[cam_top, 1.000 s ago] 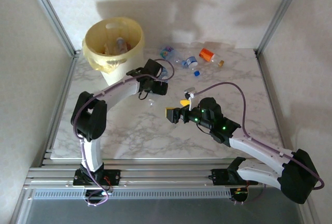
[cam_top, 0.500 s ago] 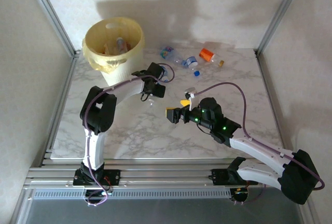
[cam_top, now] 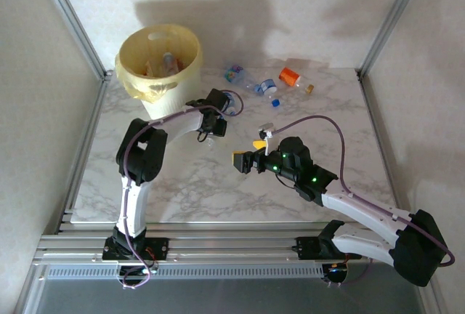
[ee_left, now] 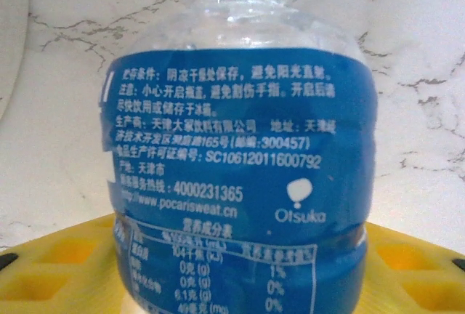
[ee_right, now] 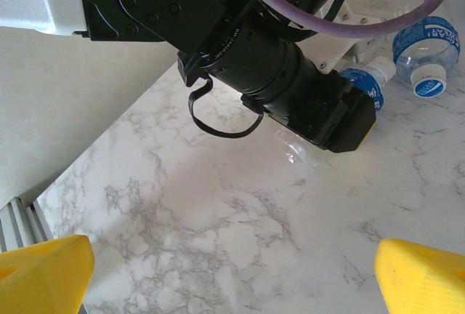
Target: Throw the plastic bottles in the bin
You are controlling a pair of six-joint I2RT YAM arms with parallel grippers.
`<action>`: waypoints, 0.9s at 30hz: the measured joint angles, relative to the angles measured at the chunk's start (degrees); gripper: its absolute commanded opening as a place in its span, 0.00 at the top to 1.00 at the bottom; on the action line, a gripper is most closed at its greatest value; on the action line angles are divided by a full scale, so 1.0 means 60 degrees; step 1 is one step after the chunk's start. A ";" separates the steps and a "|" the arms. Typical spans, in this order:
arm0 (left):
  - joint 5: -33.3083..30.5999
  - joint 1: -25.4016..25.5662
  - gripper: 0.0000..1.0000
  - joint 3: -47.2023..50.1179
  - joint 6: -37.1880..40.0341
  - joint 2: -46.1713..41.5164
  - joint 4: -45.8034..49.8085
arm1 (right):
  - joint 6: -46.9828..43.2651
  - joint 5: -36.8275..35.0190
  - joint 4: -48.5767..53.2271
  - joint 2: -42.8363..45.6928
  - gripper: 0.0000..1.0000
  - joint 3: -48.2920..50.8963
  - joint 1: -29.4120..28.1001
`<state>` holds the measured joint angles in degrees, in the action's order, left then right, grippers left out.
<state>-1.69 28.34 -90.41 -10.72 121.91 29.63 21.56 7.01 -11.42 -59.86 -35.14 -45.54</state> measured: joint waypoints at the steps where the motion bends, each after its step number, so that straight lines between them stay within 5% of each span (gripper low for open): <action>1: 0.0004 0.0000 0.48 0.0084 0.0000 -0.0051 -0.0051 | 0.0000 -0.0007 0.0015 0.0000 0.01 0.0000 0.0000; 10: 0.0328 0.0025 0.53 0.0856 0.0000 -0.0998 -0.0302 | 0.0000 -0.0178 0.0018 -0.0004 0.01 0.0000 0.0000; 27: 0.0758 0.0692 0.57 0.1217 -0.0087 -0.4976 -0.1614 | -0.0073 -0.0244 0.0025 -0.0004 0.01 0.0004 0.0000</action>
<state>2.85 32.49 -83.11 -11.25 92.05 19.94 21.12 5.54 -11.27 -59.88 -35.11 -45.54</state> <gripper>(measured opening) 0.554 0.991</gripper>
